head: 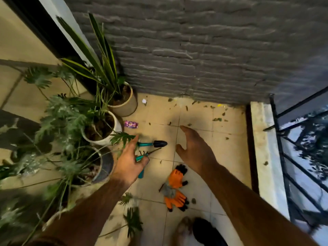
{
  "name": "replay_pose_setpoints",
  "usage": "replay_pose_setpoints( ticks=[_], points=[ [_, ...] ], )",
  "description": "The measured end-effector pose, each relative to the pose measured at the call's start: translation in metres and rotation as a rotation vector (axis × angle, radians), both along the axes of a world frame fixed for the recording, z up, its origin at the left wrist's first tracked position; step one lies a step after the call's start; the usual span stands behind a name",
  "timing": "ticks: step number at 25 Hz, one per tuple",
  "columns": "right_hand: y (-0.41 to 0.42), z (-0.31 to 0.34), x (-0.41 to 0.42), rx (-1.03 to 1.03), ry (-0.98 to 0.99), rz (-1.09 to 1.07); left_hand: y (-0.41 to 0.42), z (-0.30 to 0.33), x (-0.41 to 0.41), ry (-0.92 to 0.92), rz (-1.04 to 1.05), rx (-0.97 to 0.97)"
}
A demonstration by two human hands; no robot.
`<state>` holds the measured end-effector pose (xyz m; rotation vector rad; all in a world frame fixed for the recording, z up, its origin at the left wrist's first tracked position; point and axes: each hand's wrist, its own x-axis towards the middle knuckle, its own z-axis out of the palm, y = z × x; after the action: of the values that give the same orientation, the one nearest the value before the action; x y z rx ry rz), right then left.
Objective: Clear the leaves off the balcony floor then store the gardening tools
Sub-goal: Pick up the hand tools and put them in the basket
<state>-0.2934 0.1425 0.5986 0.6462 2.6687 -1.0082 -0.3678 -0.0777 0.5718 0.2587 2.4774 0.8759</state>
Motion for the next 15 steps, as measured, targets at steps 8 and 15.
replay_pose_setpoints(
  ticks=[8, 15],
  points=[
    [-0.011, -0.256, -0.021, -0.098, -0.062, -0.056, -0.011, -0.262, -0.025, -0.043, -0.017, -0.123],
    [-0.04, -0.439, -0.025, -0.135, -0.111, -0.026, -0.022, -0.433, -0.038, -0.066, 0.011, -0.146]
  ],
)
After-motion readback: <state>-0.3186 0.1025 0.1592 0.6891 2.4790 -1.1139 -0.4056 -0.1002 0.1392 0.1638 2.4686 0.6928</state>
